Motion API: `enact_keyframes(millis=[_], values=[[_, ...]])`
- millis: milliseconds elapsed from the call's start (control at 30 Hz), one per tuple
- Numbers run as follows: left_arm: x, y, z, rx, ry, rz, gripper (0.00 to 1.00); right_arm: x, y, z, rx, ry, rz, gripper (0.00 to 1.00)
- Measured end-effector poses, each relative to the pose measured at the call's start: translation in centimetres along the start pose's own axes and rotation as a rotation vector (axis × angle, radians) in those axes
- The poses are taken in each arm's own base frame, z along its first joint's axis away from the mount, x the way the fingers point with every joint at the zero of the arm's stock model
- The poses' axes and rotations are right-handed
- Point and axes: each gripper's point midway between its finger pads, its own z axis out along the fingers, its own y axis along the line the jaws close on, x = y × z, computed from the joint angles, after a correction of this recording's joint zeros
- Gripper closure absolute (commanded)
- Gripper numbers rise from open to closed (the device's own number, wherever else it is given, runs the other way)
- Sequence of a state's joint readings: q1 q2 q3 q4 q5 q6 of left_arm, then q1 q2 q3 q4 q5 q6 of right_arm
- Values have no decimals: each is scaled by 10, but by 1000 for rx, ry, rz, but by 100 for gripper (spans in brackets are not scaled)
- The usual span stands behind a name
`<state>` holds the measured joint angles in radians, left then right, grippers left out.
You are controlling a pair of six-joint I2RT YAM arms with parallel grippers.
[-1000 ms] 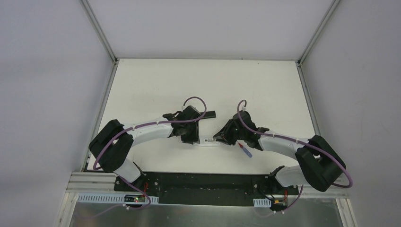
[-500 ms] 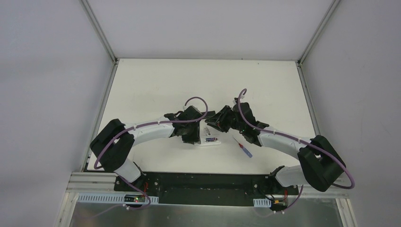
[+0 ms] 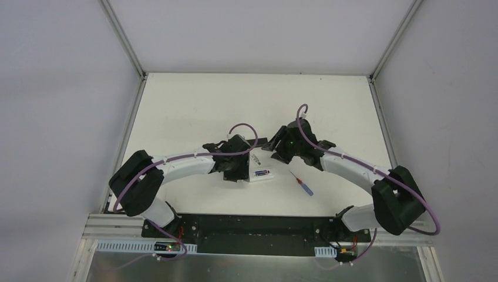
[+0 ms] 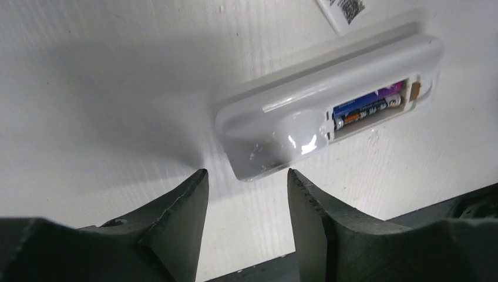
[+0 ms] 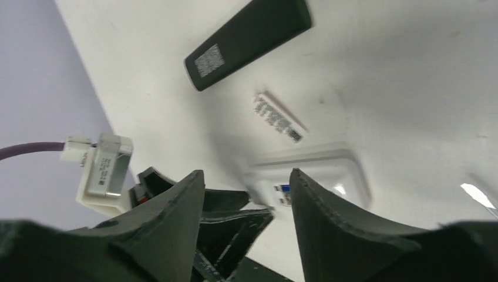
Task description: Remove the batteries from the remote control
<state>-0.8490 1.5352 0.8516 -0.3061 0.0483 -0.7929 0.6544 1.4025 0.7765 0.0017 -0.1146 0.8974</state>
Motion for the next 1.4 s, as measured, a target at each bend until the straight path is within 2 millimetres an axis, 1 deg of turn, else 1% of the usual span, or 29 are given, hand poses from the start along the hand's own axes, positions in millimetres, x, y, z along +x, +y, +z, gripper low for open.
enact_keyframes(millis=[33,67,167,267,333,400,467,567,633,833,967,1067,1267,1400], values=[[2,1,-1,-3,4,3,47,-3,-4,-5,25,-12,-13,32],[4,3,-4,-3,5,7,46,-7,-9,-11,57,-29,-31,30],[1,0,-15,18,-15,21,45,-20,-25,-32,135,-79,-80,29],[-7,-7,-29,57,-56,31,41,-29,-43,-59,203,-119,-127,27],[-11,-10,-39,77,-83,37,38,-33,-54,-73,230,-137,-147,28],[-14,-12,-47,96,-104,47,36,-32,-71,-86,271,-137,-161,29],[-19,-13,-53,103,-131,56,33,-28,-90,-93,320,-116,-171,30],[-25,-13,-60,101,-164,77,31,-14,-121,-98,411,-45,-188,31],[-29,-13,-64,95,-180,96,30,-6,-132,-100,451,3,-201,32],[-41,-16,-73,77,-211,150,30,11,-147,-98,502,123,-232,35],[-45,-18,-74,76,-218,168,30,18,-161,-95,562,193,-250,37],[-45,-16,-73,67,-215,173,30,19,-165,-94,585,223,-267,37],[-43,-12,-73,49,-209,176,30,14,-159,-88,592,259,-320,38],[-43,-11,-73,43,-208,176,30,17,-162,-83,614,295,-339,39]])
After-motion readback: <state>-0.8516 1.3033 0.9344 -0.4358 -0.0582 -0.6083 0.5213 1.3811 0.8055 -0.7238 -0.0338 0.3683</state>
